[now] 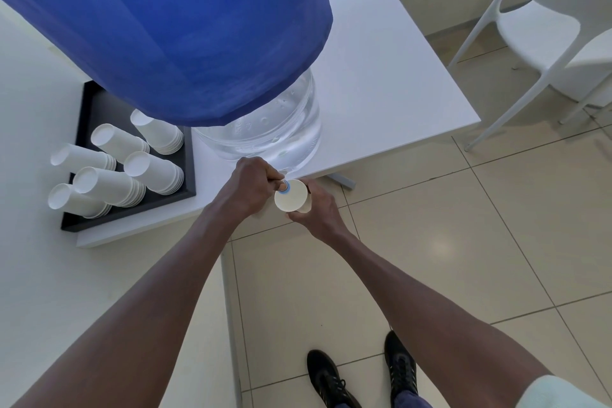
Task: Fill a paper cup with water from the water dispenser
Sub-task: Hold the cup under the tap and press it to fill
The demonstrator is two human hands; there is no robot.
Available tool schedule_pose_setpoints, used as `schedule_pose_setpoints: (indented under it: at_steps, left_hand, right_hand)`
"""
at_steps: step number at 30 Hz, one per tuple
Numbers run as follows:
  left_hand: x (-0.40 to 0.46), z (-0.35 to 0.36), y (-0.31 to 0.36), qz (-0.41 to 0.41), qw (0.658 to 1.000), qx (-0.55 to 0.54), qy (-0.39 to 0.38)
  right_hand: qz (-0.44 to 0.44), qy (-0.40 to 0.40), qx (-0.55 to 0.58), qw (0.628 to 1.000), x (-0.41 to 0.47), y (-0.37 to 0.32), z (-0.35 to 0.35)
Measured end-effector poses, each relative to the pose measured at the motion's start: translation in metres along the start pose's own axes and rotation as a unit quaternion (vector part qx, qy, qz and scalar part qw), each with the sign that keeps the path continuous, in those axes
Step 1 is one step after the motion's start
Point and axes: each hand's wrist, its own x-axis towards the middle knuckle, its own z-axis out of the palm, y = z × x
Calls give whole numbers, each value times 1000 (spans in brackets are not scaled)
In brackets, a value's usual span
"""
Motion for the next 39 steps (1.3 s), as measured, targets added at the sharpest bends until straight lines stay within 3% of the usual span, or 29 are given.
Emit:
schedule_pose_setpoints:
  at_steps: [39]
  left_hand:
    - [4, -3, -3, 12, 1000, 1, 1]
  right_hand:
    - [-14, 13, -5, 1000, 2, 3, 1]
